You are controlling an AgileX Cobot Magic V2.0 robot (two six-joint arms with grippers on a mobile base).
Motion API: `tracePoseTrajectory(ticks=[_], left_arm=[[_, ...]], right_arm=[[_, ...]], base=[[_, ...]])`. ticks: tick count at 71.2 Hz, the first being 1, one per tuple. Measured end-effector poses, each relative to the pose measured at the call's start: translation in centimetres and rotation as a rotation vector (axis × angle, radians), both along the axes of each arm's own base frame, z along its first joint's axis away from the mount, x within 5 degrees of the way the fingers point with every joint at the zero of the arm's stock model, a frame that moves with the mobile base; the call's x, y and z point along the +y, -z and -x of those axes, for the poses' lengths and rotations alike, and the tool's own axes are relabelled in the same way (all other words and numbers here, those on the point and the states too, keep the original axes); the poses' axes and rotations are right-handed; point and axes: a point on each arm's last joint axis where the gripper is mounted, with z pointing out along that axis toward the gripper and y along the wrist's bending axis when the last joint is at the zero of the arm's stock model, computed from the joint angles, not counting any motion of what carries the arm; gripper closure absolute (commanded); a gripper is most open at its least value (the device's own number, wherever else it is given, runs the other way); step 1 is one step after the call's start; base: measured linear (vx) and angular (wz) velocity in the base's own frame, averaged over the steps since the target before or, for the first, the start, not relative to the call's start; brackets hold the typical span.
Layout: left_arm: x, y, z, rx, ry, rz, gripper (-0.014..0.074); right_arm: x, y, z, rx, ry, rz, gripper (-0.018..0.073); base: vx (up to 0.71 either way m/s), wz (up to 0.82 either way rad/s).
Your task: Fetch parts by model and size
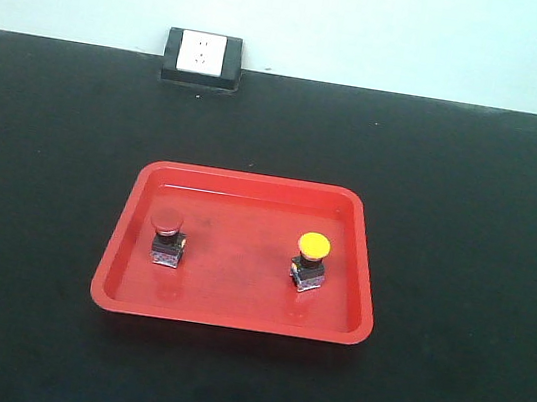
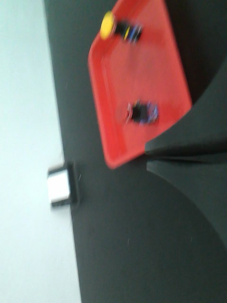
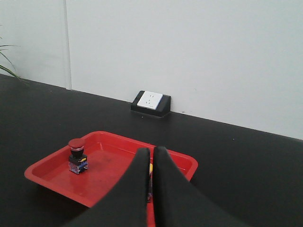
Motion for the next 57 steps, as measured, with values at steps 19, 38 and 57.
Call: tracePoseTrajectory(ticks=[19,38,57], left_arm=[[1.3,4.7,-0.4,-0.119,-0.237,0.011,0.0602],[1.7,5.7,-0.6,-0.152,-0.313,0.071,0.0602],[1.7,5.7,-0.6,-0.157,-0.312,0.063,0.0602]], right_arm=[[0.0,0.0,0.0,0.000,0.000,0.000,0.0568],[0.0,0.0,0.0,0.000,0.000,0.000,0.0568],[0.0,0.0,0.0,0.000,0.000,0.000,0.0568]], base=[[0.00,0.00],[0.00,0.00],[0.00,0.00]])
